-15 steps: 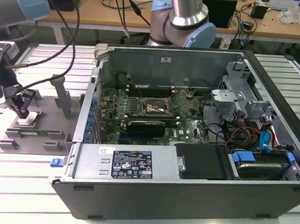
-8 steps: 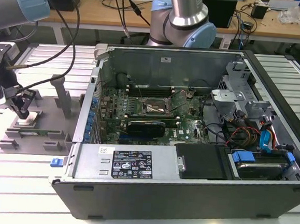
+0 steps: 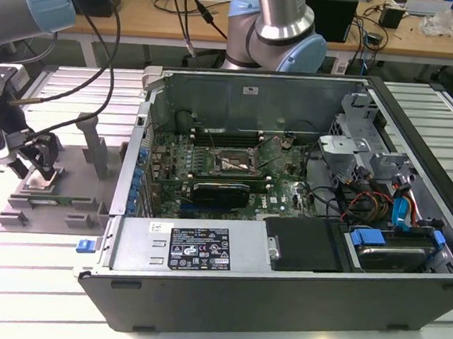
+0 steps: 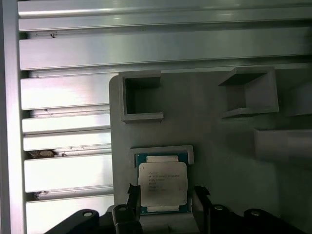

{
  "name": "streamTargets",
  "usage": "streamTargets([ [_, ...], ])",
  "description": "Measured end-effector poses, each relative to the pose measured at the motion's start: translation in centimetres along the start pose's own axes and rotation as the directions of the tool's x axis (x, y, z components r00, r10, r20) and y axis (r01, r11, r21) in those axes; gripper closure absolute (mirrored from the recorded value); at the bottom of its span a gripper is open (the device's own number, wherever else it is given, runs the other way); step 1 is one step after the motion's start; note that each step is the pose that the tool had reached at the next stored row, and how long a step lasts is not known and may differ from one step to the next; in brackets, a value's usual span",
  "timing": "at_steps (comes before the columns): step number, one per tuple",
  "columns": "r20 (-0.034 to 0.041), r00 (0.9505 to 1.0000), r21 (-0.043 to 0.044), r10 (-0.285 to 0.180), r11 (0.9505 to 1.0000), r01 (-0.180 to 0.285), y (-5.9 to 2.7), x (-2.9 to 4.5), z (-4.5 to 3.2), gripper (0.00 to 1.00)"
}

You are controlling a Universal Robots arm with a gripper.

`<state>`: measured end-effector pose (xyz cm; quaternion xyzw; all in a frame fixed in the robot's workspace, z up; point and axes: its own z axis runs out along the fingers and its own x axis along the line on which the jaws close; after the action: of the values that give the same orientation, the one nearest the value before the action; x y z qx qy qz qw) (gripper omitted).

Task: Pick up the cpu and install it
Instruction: 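Pick up the cpu and move it towards the insertion slot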

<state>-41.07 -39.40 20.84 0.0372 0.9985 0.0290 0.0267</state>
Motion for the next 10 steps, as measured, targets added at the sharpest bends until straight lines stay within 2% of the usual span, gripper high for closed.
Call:
streamTargets([
  [2,0.0003,1.0000,-0.0002,0.000,1.0000,0.000,0.00,0.00,0.06,0.45],
  [5,-0.0004,1.0000,-0.0002,0.000,1.0000,0.000,-0.03,0.03,0.56,0.45],
  [10,-0.0033,1.0000,0.0033,0.000,1.0000,0.000,0.26,-0.10,0.69,0.45],
])
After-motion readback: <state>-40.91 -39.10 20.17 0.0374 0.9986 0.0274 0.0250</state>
